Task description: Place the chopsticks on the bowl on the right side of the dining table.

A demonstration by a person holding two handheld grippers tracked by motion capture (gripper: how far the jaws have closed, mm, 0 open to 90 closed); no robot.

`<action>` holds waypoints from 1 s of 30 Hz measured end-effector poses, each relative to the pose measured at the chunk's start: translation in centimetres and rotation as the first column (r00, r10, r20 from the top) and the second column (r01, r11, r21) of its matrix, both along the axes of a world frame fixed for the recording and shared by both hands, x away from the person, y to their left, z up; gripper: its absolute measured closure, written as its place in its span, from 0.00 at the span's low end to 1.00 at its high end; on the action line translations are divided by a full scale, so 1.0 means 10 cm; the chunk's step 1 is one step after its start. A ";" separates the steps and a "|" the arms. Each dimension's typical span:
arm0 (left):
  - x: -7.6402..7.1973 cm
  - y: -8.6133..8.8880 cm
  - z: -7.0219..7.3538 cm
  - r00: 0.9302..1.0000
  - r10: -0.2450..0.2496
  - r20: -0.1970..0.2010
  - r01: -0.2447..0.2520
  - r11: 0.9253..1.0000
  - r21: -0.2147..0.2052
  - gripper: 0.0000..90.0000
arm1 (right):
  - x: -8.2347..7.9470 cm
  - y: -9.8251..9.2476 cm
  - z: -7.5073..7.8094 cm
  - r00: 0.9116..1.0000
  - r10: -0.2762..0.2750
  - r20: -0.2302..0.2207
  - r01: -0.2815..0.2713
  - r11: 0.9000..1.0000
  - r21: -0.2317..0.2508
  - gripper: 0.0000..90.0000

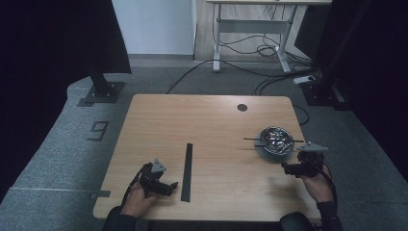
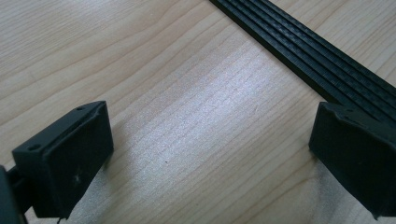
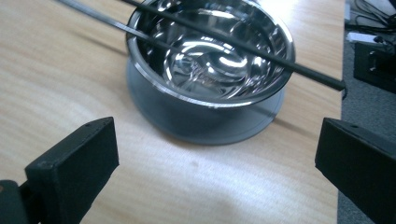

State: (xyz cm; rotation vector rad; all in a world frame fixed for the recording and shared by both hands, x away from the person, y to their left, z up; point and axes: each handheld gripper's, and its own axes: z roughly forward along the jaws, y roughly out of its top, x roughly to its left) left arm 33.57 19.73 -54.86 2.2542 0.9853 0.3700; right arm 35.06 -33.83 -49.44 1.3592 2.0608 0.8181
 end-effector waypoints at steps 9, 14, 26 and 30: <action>0.00 0.00 0.00 1.000 -0.001 0.000 0.001 1.000 0.000 0.00 | -0.18 0.08 -0.02 0.999 0.034 -0.019 -0.034 0.999 0.008 0.00; 0.00 0.00 0.00 1.000 -0.001 0.000 0.001 1.000 0.000 0.00 | -0.24 0.21 -0.04 0.997 0.070 -0.021 -0.070 0.997 0.020 0.00; 0.00 0.00 0.00 1.000 -0.001 0.000 0.001 1.000 0.000 0.00 | -0.17 0.59 -0.16 0.975 0.201 -0.092 -0.197 0.979 0.054 0.00; 0.00 0.00 0.00 1.000 -0.001 0.000 0.001 1.000 0.000 0.00 | -0.13 0.71 -0.18 0.967 0.231 -0.112 -0.226 0.973 0.053 0.00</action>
